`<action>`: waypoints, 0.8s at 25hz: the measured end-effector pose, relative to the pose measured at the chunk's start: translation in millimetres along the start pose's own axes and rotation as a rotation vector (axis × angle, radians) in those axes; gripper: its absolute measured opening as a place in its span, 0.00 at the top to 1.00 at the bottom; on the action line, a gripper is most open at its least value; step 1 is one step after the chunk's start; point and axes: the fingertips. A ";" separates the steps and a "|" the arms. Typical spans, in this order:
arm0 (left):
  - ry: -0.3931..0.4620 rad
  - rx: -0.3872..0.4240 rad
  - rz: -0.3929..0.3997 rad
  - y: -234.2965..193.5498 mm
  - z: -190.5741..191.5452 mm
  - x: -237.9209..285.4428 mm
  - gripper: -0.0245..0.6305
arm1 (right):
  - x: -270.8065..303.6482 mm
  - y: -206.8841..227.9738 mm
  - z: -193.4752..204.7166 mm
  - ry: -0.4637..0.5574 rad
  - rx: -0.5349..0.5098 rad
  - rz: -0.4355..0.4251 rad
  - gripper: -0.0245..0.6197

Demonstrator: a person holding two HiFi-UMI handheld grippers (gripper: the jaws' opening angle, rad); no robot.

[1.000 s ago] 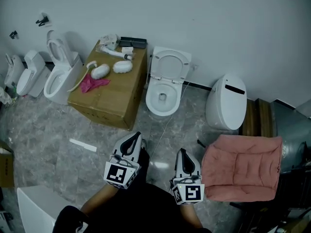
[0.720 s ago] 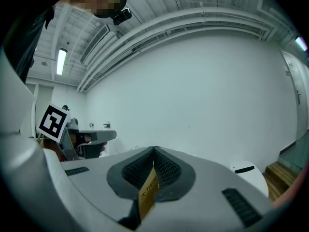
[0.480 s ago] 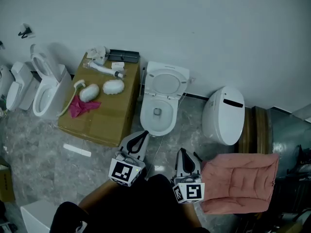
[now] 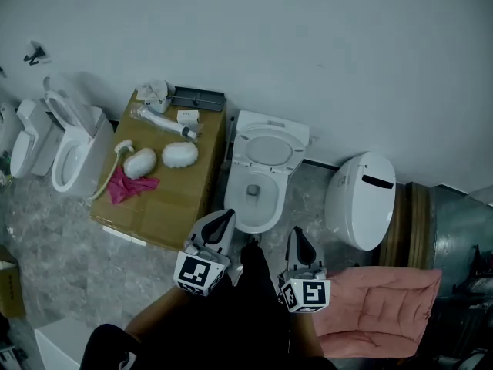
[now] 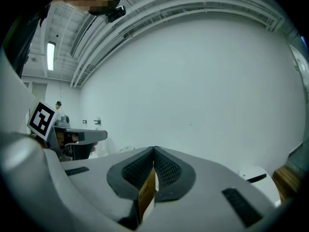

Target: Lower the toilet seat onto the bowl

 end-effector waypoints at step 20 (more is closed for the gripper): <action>-0.144 -0.016 -0.150 -51.8 59.6 177.7 0.95 | 257.7 177.4 212.1 -0.516 -0.282 -0.357 0.82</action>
Point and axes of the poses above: the fingertips, and each gripper's own axes: x forward along the fingers, y to its right, z out of its underside, and after that the axes turned 15 degrees about y, right-handed
